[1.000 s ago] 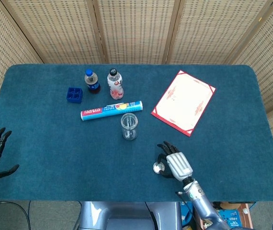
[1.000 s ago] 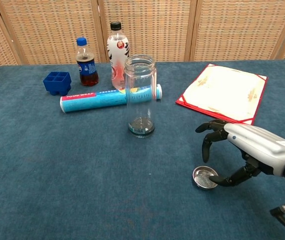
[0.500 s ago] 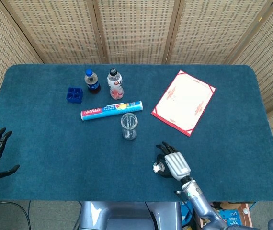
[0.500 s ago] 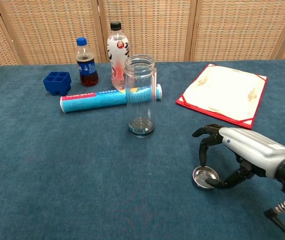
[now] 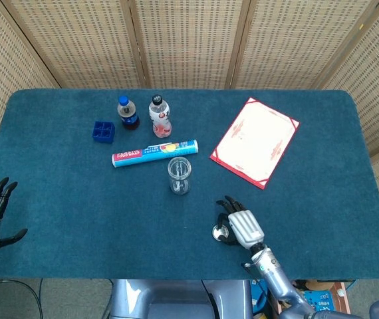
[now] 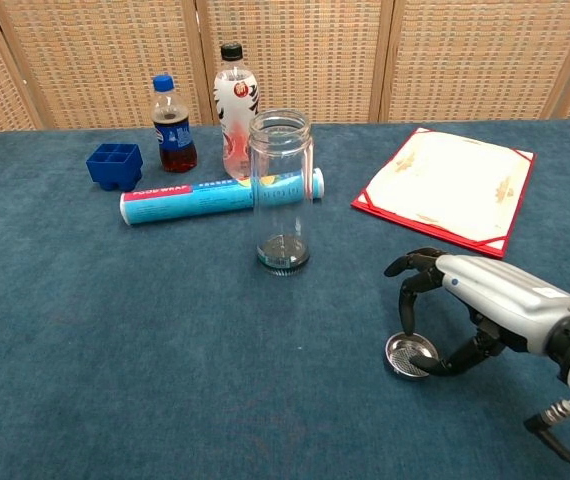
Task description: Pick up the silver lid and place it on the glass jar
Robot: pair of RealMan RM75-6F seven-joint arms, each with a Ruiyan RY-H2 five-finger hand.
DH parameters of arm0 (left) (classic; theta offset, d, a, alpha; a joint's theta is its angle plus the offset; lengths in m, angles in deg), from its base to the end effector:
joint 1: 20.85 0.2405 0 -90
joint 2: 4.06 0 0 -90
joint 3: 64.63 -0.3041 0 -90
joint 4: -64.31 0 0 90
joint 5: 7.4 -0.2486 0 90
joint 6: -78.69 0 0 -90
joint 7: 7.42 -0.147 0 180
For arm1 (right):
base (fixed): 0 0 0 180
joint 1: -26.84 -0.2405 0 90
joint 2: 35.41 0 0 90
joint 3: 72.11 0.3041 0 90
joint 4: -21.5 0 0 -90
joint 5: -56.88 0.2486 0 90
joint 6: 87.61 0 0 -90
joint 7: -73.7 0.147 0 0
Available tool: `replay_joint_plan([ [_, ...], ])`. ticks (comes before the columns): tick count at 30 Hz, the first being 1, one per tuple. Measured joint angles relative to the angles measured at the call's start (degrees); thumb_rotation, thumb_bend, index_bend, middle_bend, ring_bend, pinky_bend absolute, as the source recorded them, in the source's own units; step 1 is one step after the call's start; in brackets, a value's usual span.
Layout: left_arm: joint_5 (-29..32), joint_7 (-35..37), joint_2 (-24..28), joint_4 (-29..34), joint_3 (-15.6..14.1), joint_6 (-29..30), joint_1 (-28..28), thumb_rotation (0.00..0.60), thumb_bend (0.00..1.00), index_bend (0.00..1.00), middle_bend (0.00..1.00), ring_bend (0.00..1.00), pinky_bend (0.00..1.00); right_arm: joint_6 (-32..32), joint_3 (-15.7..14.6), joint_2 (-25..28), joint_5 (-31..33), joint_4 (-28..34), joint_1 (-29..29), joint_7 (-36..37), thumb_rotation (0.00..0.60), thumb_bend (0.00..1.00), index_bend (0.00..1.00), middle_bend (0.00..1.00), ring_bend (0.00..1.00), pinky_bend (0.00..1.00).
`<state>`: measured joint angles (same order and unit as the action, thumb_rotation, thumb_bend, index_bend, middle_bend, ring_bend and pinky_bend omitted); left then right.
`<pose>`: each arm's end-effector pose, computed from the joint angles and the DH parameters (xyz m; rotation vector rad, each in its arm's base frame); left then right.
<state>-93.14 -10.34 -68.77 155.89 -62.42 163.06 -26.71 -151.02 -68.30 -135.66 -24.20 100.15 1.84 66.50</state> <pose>-0.3702 0.1947 0.1392 -1.4209 -0.8697 -0.8636 -0.2333 -0.2741 -0.1184 1.7836 -1.1835 1.0703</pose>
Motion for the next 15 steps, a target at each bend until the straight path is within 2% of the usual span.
replay_joint_plan([
  [15,-0.10,0.05,-0.06,-0.08,-0.08,-0.02,-0.03,0.600,0.18,0.00,0.00,0.00,0.00,0.31,-0.04,-0.08,0.41,-0.43,-0.34,-0.24,0.600,0.48,0.60,0.24,0.03,0.22],
])
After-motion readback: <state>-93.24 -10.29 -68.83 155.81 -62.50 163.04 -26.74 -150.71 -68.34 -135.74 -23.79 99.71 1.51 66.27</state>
